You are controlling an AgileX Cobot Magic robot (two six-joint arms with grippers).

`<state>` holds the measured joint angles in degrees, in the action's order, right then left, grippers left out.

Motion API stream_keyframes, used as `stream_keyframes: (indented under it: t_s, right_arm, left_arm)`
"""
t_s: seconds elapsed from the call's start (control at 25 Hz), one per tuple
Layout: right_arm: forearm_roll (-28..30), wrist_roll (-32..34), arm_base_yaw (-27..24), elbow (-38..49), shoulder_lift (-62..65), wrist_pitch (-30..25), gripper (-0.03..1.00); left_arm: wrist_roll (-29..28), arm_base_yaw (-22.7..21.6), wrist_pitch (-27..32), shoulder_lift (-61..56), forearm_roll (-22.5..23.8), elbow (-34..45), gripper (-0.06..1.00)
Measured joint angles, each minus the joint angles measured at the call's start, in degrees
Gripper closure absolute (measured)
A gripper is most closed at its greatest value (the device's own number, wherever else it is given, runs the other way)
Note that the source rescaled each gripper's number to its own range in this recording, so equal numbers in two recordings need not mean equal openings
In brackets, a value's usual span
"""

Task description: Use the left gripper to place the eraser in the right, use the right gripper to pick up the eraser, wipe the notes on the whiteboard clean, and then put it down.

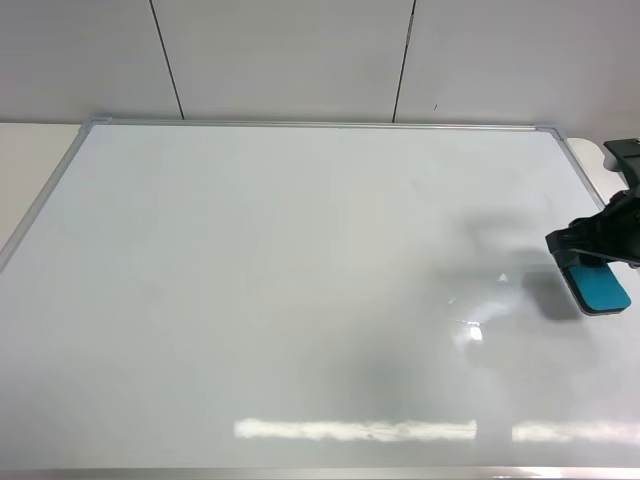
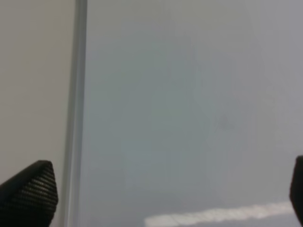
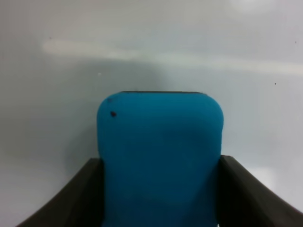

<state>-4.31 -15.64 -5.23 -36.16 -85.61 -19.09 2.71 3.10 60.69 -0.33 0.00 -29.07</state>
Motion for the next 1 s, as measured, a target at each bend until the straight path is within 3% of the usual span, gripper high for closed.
stream_keyframes:
  t_s: [0.04,0.08,0.16,0.24,0.28,0.44,1.0]
  right_arm:
    - [0.0,0.0,0.0,0.0,0.0,0.29,0.88]
    - [0.05,0.0,0.0,0.0,0.0,0.76,0.72]
    - [0.11,0.0,0.0,0.0,0.0,1.59,0.28]
    - [0.38,0.0,0.0,0.0,0.0,2.0,0.09]
    - [0.44,0.0,0.0,0.0,0.0,2.18,0.04]
    - [0.44,0.13,0.0,0.0,0.0,2.34,-0.02]
    - [-0.7,0.97,0.0,0.0,1.07,2.36,-0.03]
  left_arm:
    - [0.0,0.0,0.0,0.0,0.0,0.0,-0.06]
    - [0.0,0.0,0.0,0.0,0.0,0.0,-0.06]
    - [0.0,0.0,0.0,0.0,0.0,0.0,-0.06]
    - [0.0,0.0,0.0,0.0,0.0,0.0,-0.06]
    - [0.0,0.0,0.0,0.0,0.0,0.0,-0.06]
    - [0.0,0.0,0.0,0.0,0.0,0.0,-0.06]
    - [0.0,0.0,0.0,0.0,0.0,0.0,-0.06]
